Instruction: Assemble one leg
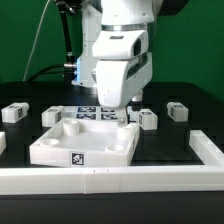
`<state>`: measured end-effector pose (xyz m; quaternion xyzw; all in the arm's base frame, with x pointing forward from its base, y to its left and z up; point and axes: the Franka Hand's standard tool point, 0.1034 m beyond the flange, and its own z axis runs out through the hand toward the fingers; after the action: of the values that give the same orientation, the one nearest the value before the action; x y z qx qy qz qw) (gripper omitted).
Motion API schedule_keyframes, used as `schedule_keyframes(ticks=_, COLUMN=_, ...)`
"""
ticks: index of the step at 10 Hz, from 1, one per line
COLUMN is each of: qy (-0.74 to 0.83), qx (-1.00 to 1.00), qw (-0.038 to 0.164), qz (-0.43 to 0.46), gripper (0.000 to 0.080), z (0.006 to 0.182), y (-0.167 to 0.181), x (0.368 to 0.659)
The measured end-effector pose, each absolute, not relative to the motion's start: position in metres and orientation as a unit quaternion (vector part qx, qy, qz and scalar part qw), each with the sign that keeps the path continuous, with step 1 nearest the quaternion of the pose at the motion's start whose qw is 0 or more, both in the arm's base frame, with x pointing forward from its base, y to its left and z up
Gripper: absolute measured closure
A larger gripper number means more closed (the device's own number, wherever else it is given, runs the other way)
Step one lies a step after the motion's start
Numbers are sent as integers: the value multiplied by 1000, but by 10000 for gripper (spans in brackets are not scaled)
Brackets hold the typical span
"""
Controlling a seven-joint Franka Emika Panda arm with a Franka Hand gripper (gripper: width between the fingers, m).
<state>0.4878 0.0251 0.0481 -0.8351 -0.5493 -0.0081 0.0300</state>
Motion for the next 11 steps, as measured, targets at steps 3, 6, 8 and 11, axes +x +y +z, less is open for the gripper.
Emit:
schedule_keyframes(ticks=3, qy=-545, qx=-838, qw=34, qz=2, gripper=150, z=36, y=4, x=465)
schedule_keyframes(ticks=6, qy=-539, qx=-841, qw=43, qz=11, gripper=150, z=22, y=-18, x=452)
schedule_keyframes(ticks=8, qy=-536, qx=-843, qw=45, qz=12, gripper=150, z=14, y=-19, x=450)
schedule_keyframes(ticks=11, qy=-537, qx=-842, qw=46, qz=12, gripper=172, z=12, y=-18, x=450)
